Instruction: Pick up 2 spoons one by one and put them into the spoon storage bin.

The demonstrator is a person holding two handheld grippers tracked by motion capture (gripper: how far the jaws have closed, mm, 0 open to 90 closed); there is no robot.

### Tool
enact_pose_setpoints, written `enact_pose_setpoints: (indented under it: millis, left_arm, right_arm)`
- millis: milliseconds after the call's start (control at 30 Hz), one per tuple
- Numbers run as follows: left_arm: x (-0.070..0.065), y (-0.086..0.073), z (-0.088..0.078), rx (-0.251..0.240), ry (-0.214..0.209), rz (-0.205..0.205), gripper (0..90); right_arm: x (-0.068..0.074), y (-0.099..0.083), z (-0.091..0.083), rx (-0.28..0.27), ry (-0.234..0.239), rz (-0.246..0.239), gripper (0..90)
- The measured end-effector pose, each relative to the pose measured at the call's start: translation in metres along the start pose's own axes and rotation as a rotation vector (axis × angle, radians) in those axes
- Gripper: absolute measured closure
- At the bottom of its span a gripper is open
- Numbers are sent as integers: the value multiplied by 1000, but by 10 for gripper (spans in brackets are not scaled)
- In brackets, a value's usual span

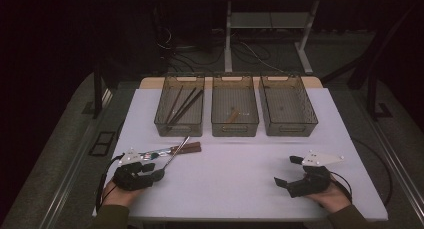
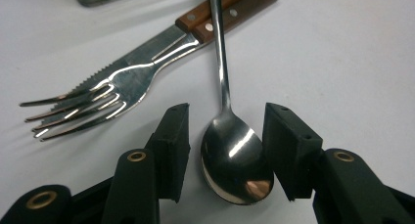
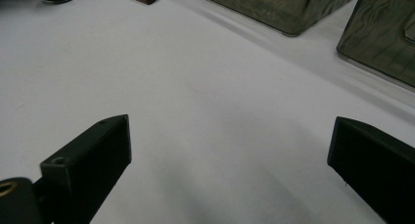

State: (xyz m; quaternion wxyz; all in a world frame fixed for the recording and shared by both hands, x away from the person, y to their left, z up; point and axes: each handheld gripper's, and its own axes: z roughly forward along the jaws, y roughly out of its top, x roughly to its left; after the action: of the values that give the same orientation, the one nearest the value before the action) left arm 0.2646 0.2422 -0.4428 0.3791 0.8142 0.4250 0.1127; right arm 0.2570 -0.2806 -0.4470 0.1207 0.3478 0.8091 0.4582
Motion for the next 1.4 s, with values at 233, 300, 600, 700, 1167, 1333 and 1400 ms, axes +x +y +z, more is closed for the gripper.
enact_pose_setpoints:
  millis: [233,300,600,700,1167,1333,1400]
  left_arm:
    - [-2,0,2,33,12,28,518]
    - [-3,0,2,36,19,38,519]
    - [-11,3,5,71,54,95,538]
    - [-13,4,5,76,44,98,602]
    - [-18,10,5,74,67,122,776]
    - [-21,12,4,60,50,126,830]
    - [-23,13,5,59,41,133,844]
  right_arm:
    - [0,0,0,1,2,-2,22]
    - [0,0,0,1,2,-1,22]
    - [0,0,0,1,3,-2,22]
    - [0,0,0,1,3,-2,22]
    - [0,1,0,-2,3,-6,22]
    - [0,1,0,-4,3,-7,22]
    - [0,1,0,-3,4,-7,22]
